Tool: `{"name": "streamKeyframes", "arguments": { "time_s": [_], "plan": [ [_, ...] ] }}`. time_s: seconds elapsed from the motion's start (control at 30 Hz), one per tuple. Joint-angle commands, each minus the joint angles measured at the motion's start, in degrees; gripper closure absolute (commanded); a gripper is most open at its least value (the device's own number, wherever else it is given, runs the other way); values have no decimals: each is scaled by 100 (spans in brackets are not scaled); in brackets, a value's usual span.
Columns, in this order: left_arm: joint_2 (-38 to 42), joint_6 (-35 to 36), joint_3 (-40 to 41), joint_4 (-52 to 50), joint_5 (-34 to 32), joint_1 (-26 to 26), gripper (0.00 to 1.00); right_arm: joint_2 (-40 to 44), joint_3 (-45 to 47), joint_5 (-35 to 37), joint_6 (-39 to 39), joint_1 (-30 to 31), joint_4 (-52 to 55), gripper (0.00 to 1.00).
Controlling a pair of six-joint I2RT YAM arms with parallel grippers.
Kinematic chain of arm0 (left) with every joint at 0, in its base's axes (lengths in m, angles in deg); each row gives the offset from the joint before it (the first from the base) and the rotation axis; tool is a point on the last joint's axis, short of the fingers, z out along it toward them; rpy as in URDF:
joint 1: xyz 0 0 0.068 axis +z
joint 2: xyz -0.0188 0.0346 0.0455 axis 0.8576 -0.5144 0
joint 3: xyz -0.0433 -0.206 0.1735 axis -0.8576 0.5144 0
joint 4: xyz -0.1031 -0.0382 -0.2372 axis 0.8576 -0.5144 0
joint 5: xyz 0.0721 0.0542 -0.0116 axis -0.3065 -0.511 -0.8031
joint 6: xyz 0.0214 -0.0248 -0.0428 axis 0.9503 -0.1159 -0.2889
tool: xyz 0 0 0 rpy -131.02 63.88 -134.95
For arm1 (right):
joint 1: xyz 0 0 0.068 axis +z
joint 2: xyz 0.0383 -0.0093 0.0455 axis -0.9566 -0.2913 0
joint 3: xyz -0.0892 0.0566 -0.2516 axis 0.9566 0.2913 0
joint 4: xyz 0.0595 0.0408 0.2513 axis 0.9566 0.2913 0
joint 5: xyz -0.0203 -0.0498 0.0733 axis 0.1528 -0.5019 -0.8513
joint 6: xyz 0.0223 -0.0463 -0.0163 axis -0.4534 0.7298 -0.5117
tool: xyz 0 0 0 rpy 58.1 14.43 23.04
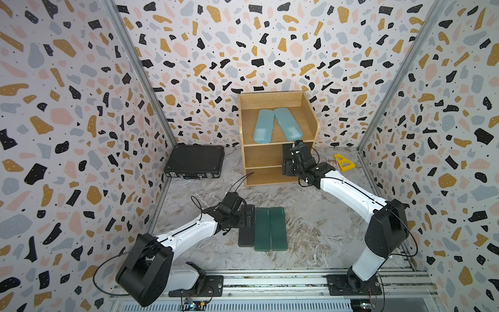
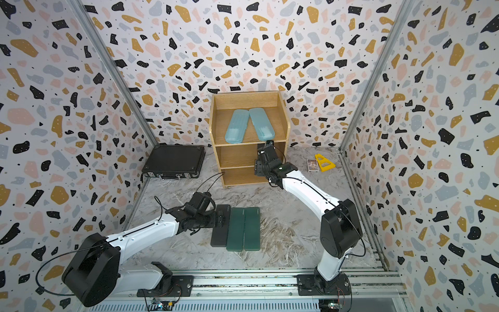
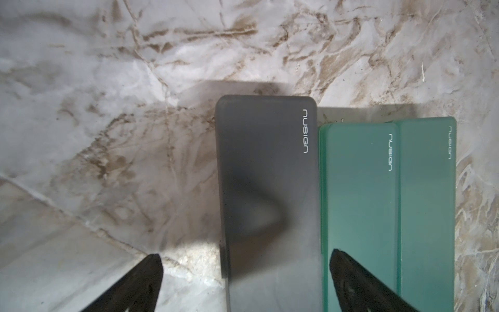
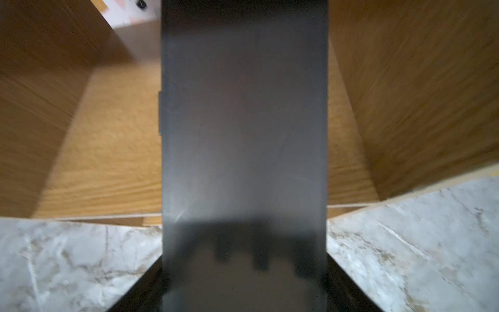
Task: Place the pencil cases on the shelf according to color
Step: Place the pencil case on the shelf.
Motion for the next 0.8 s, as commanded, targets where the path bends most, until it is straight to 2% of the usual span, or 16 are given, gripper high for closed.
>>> {"name": "streamKeyframes", "arguments": {
  "time_s": [0.0,0.33,0.43,0.6,0.77],
  "plan": [
    [-45,79,-122,184,173,11,0,26,-343,-139,-355,-44,-429,44],
    [15,193,-30,197,247,11,0,-886,-1123,-338,-664,-128,-427,42],
    [7,227,-9,221,277,11,0,-1131,-1339,-391,-651,-133,-323,37],
    [-85,254,36,315,338,11,0,-1400,-1345,-351,-678,-135,-477,33],
    [-187,247,71,425,441,11,0,-1655,-1471,-557,-766,-137,-538,35]
  ]
}}
